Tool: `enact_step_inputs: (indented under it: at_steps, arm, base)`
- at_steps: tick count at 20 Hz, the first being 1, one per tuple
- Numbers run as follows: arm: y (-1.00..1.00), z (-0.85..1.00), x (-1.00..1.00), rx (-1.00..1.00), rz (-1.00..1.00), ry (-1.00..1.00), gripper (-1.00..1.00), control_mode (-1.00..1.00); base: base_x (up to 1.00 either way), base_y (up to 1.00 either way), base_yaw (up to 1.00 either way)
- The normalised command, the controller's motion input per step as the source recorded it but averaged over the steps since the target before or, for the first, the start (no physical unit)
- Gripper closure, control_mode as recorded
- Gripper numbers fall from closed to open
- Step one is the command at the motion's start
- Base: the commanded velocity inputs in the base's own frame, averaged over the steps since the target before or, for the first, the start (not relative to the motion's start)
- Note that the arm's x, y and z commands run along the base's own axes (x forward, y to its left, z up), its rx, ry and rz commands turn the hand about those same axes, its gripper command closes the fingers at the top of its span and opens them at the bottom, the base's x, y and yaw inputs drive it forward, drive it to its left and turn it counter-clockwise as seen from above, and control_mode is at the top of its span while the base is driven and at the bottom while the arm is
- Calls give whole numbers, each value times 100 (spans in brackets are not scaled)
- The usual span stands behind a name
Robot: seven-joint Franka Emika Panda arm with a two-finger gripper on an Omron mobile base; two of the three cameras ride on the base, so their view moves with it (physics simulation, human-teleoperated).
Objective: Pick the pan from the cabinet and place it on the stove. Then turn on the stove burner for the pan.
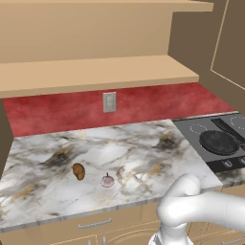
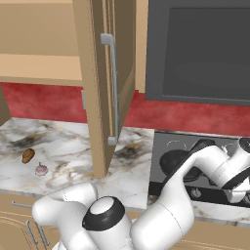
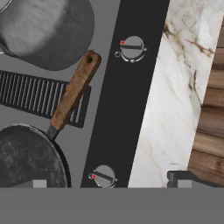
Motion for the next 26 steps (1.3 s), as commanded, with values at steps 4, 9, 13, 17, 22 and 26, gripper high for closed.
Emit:
enact_step_inputs:
  at_steps: [4,9,13,17,22,26]
  arm:
    - [9,12,-19,-7,35,-9,-100,-100]
    - [32,12,-6,-11,29,-6,-100,-100]
    - [0,0,0,0,0,0,-100,-100]
    - [23,9,1,-6,12,0,-100,-100]
    - [27,12,5,-12,22,0,-100,-100]
    - [22,8,0,-11,24,0,-100,-100]
  base:
    - [0,0,0]
    - [0,0,0]
    - [0,0,0]
    - [0,0,0]
    - [0,0,0]
    - [0,0,0]
